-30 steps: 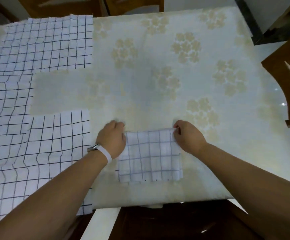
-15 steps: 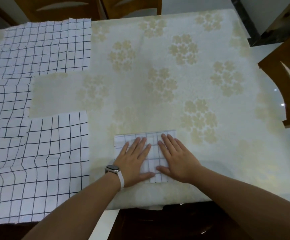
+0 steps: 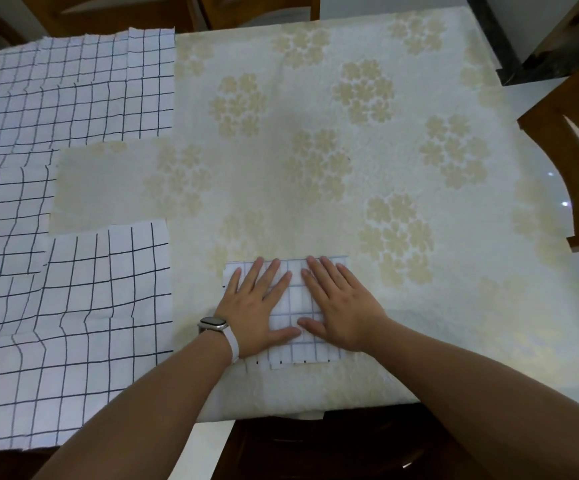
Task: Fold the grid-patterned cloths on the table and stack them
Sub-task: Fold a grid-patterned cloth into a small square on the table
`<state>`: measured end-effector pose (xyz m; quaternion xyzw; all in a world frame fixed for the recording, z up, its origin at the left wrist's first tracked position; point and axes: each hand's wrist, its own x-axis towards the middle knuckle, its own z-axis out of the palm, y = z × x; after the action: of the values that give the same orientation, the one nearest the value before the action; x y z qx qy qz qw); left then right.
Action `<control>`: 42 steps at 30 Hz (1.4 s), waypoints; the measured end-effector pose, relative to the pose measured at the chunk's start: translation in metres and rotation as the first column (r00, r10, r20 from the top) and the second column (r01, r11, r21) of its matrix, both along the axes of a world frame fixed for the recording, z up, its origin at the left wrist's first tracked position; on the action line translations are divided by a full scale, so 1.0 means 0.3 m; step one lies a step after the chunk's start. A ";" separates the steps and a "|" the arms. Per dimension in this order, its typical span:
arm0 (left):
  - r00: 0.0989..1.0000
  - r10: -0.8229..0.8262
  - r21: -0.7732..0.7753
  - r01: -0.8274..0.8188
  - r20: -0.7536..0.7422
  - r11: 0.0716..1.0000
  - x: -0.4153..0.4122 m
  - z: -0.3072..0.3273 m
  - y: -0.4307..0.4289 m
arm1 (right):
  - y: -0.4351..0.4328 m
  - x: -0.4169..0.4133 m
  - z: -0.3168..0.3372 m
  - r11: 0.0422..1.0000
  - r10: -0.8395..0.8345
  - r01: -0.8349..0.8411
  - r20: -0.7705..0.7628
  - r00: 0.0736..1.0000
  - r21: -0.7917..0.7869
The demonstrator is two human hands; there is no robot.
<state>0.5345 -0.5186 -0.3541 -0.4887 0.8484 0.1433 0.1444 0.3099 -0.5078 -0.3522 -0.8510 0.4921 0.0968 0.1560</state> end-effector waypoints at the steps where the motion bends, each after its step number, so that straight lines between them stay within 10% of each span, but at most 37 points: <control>1: 1.000 0.007 0.010 -0.007 0.014 1.000 0.009 -0.001 -0.005 | 0.000 -0.002 -0.001 1.000 -0.006 0.006 0.010 1.000 0.001; 20: 0.992 0.103 0.075 -0.108 0.070 0.991 0.047 0.058 0.094 | 0.014 -0.043 0.057 0.997 0.019 -0.011 -0.107 0.994 0.080; 25: 0.989 -0.035 -0.116 0.018 -0.147 0.993 0.030 0.132 -0.013 | 0.030 -0.002 0.138 0.994 -0.081 0.081 -0.002 0.997 0.067; 42: 0.992 0.125 0.175 -0.120 -0.014 0.977 -0.104 0.159 -0.194 | 0.220 0.035 0.102 0.987 -0.130 0.137 0.091 0.987 -0.082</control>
<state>0.5032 -0.5768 -0.3065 -0.5238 0.8026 0.2315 0.1669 0.3205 -0.4418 -0.3215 -0.8255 0.5447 0.0280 0.1452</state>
